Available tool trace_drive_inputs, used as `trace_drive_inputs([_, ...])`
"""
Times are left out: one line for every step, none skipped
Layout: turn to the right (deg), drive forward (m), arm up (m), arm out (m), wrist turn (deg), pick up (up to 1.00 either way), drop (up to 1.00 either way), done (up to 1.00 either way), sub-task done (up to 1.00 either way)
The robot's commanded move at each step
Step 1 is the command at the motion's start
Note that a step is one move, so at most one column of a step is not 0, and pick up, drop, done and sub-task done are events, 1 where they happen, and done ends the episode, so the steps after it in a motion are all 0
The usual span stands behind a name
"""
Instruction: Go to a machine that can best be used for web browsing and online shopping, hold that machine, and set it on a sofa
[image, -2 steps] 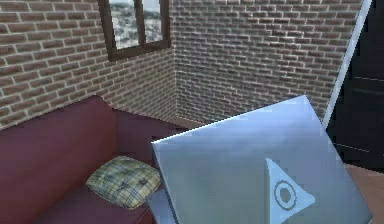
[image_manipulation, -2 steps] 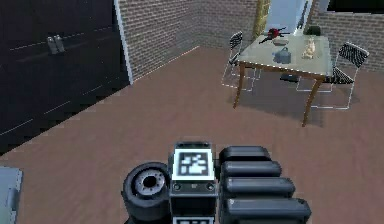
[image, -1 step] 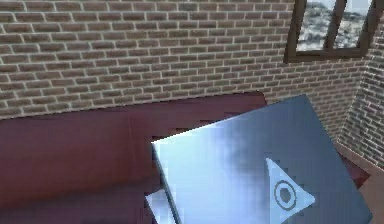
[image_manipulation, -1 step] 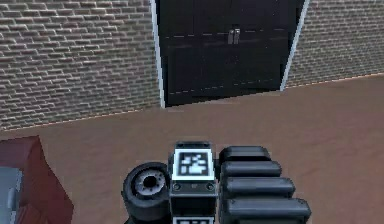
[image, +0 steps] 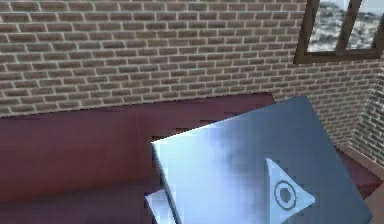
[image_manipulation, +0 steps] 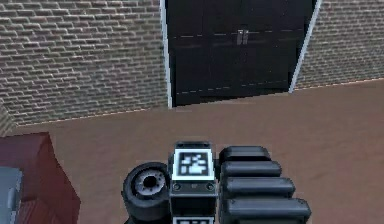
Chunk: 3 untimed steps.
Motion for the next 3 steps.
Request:
trace_drive_inputs([45.0,0.00,0.00,0.00,0.0,0.00,0.00,0.00,0.00])
trace_drive_inputs([45.0,0.00,0.00,0.00,0.0,0.00,0.00,0.00,0.00])
trace_drive_inputs([45.0,0.00,0.00,0.00,0.0,0.00,0.00,0.00,0.00])
